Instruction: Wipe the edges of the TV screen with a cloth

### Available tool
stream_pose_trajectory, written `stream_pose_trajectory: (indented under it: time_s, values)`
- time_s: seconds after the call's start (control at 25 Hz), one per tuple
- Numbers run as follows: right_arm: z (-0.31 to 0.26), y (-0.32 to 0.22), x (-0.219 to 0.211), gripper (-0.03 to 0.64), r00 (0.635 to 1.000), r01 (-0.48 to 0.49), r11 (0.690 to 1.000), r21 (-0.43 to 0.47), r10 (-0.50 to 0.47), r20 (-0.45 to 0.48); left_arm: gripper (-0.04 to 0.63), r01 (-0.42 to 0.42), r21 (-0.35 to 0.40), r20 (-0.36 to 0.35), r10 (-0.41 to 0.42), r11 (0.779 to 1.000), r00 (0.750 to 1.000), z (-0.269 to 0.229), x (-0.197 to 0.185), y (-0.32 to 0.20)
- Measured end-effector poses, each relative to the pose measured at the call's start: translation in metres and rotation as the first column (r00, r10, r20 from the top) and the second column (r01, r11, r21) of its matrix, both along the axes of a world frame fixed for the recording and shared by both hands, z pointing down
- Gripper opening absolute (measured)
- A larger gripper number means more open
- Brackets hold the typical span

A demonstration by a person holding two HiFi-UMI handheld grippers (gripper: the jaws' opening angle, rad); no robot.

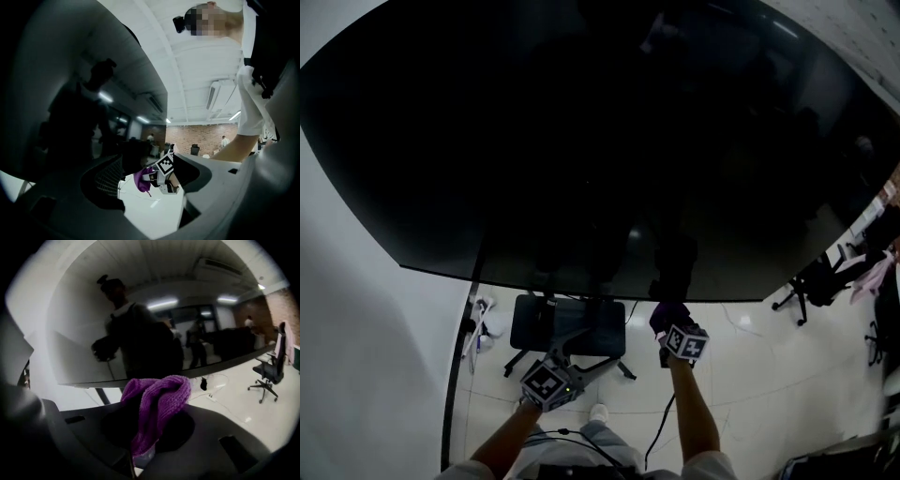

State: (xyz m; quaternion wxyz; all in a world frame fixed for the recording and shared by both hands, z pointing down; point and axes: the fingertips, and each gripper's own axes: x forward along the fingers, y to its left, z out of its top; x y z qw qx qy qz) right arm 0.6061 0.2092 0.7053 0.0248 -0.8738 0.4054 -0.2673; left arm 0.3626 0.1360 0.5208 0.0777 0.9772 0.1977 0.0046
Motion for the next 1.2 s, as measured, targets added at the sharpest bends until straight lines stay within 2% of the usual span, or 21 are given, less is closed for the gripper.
stream_pose_trajectory:
  time_s: [0.08, 0.2, 0.4, 0.52, 0.68, 0.96, 1.12, 1.2]
  values:
    - [-0.001, -0.051, -0.027, 0.072, 0.996, 0.08, 0.996, -0.033, -0.081, -0.025, 0.325, 0.055, 0.007, 0.002, -0.055, 0.998, 0.998, 0.002, -0.014, -0.026]
    - [0.0, -0.108, -0.067, 0.072, 0.992, 0.127, 0.992, -0.025, -0.127, -0.017, 0.325, 0.138, 0.001, 0.004, -0.138, 0.99, 0.99, 0.004, -0.04, -0.061]
    - [0.005, -0.195, -0.132, 0.074, 0.975, 0.224, 0.975, -0.019, -0.224, -0.012, 0.325, 0.272, -0.016, 0.014, -0.272, 0.962, 0.962, 0.012, -0.094, -0.124]
    - [0.01, -0.254, -0.166, 0.072, 0.953, 0.303, 0.953, -0.008, -0.303, 0.021, 0.325, 0.365, 0.001, 0.007, -0.365, 0.931, 0.931, 0.029, -0.128, -0.17]
    - [0.017, -0.325, -0.215, 0.072, 0.912, 0.41, 0.912, -0.02, -0.409, 0.037, 0.325, 0.442, 0.013, -0.003, -0.442, 0.897, 0.897, 0.033, -0.175, -0.218]
    - [0.016, -0.444, -0.29, 0.071, 0.844, 0.534, 0.846, -0.01, -0.532, 0.063, 0.325, 0.582, 0.05, -0.005, -0.583, 0.811, 0.813, 0.041, -0.248, -0.293]
    - [0.014, -0.511, -0.338, 0.072, 0.797, 0.603, 0.798, -0.002, -0.602, 0.05, 0.325, 0.649, 0.018, 0.016, -0.649, 0.76, 0.76, 0.034, -0.285, -0.331]
    - [0.013, -0.543, -0.364, 0.072, 0.771, 0.637, 0.771, -0.002, -0.636, 0.042, 0.325, 0.675, 0.025, 0.016, -0.675, 0.737, 0.737, 0.037, -0.304, -0.348]
